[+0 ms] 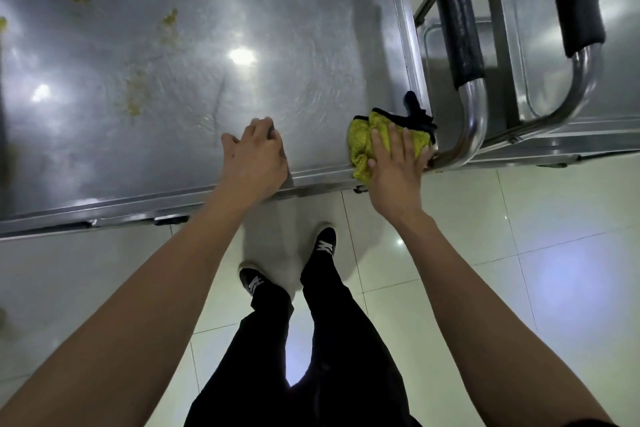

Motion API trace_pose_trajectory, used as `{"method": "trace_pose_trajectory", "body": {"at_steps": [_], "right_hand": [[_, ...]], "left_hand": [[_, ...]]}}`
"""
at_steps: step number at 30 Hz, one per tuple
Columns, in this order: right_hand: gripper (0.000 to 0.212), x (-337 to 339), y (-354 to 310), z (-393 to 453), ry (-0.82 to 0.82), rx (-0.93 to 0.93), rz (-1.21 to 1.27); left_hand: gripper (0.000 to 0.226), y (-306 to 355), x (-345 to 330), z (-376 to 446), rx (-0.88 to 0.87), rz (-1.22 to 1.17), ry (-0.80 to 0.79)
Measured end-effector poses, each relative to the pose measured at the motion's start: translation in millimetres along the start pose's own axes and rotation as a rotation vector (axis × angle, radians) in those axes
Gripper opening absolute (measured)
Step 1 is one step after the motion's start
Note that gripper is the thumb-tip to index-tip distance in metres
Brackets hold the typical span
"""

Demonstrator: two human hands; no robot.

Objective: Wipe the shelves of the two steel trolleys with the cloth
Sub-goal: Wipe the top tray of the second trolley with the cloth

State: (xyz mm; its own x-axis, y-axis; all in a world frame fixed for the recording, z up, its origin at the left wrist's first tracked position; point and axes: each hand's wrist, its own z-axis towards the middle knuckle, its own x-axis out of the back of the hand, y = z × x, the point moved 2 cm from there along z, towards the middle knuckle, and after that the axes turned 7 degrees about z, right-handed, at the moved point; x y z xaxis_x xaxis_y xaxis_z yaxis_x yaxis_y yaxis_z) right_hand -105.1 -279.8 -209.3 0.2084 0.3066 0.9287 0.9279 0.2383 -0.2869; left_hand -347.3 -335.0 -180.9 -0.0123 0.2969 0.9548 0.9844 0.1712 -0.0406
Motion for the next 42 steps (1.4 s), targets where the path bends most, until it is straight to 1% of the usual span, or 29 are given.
{"method": "trace_pose_trajectory", "body": {"at_steps": [4, 5, 8, 10, 16, 19, 23, 27, 32, 35, 38, 42], "right_hand": [[0.054, -21, -43, -12, 0.009, 0.053, 0.014], [0.054, -27, -55, -15, 0.011, 0.066, 0.016], [0.054, -45, -90, -23, 0.010, 0.103, 0.035], [0.054, -56, -116, -30, 0.002, 0.152, 0.022], [0.058, -93, -213, -49, -0.111, 0.368, 0.004], [0.059, -97, -231, -48, -0.130, 0.426, 0.020], [0.054, -89, -220, -45, -0.126, 0.457, 0.051], [0.053, -71, -177, -39, -0.090, 0.310, 0.052], [0.053, -41, -111, -18, -0.075, 0.125, 0.051], [0.054, -26, -83, -1, -0.054, 0.047, 0.054], [0.056, -17, -68, 16, -0.071, 0.049, 0.030], [0.057, -14, -68, 26, -0.099, 0.113, 0.005]], "left_hand": [[0.040, -10, -7, -11, -0.070, -0.047, 0.028], [0.040, -14, -8, -17, -0.060, -0.086, 0.042], [0.037, -40, -9, -48, 0.049, -0.212, 0.134], [0.035, -64, -14, -72, 0.081, -0.235, 0.169], [0.040, -116, -29, -117, 0.173, -0.194, 0.122], [0.038, -123, -32, -121, 0.191, -0.168, 0.105], [0.037, -114, -32, -112, 0.174, -0.173, 0.084], [0.037, -91, -27, -95, 0.119, -0.193, 0.104], [0.032, -45, -16, -63, 0.015, -0.226, 0.096], [0.029, -22, -11, -47, 0.017, -0.228, 0.101], [0.030, -7, -6, -35, 0.021, -0.210, 0.097], [0.031, -6, 1, -30, 0.046, -0.192, 0.059]]}}
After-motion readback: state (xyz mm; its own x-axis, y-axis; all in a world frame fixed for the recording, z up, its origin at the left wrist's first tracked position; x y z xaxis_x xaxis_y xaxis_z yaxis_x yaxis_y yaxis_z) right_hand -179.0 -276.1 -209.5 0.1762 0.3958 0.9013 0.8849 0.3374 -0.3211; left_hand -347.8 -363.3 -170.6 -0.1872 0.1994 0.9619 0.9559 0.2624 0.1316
